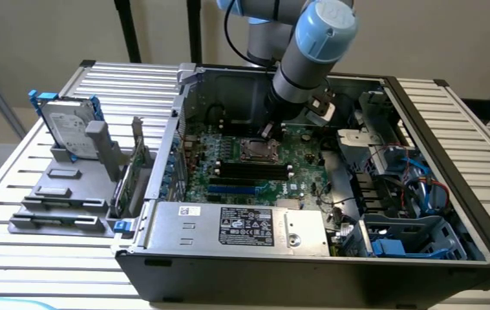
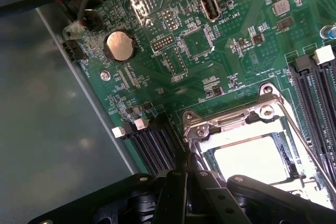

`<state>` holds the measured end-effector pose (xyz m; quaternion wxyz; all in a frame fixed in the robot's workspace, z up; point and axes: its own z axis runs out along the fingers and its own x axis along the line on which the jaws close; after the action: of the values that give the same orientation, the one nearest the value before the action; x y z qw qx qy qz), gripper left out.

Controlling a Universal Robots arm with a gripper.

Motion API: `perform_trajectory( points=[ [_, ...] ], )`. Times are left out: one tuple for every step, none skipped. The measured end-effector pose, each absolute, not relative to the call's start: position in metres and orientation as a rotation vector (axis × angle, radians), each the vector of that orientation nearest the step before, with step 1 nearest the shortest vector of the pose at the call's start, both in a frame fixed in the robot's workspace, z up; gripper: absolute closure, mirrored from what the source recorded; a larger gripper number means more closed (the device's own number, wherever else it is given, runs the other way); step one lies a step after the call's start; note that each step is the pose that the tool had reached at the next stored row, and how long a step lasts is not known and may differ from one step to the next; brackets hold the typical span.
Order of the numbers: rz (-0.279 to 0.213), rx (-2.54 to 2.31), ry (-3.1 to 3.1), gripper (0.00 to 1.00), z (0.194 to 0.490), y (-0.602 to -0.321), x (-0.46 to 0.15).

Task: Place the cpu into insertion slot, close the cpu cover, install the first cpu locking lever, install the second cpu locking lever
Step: 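Install the first cpu locking lever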

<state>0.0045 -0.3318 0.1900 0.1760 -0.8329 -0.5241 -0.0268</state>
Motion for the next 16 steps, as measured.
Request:
perform_trajectory(
  points=[
    [-0.078, -2.355, -1.485, 0.89, 0.19, -0.332, 0.005],
    [-0.081, -2.352, -1.485, 0.89, 0.19, -0.332, 0.005],
    [-0.082, -2.35, -1.485, 0.89, 0.19, -0.332, 0.005],
    [-0.082, -2.349, -1.485, 0.89, 0.19, -0.332, 0.005],
    [-0.083, -2.348, -1.485, 0.89, 0.19, -0.332, 0.005],
    [-0.084, -2.347, -1.485, 0.89, 0.191, -0.333, 0.005],
    [-0.084, -2.347, -1.485, 0.89, 0.191, -0.333, 0.005],
    [-0.084, -2.347, -1.485, 0.89, 0.192, -0.334, 0.005],
    [-0.083, -2.348, -1.485, 0.89, 0.194, -0.335, 0.005],
    [-0.083, -2.348, -1.485, 0.89, 0.195, -0.335, 0.005],
    [-0.083, -2.348, -1.485, 0.89, 0.196, -0.336, 0.005],
    [-0.083, -2.348, -1.485, 0.89, 0.198, -0.337, 0.005],
    [-0.082, -2.348, -1.485, 0.89, 0.199, -0.338, 0.005],
    [-0.083, -2.348, -1.485, 0.89, 0.201, -0.339, 0.005],
    [-0.083, -2.348, -1.485, 0.89, 0.202, -0.34, 0.005],
    [-0.083, -2.348, -1.485, 0.89, 0.203, -0.342, 0.005]
  ],
)
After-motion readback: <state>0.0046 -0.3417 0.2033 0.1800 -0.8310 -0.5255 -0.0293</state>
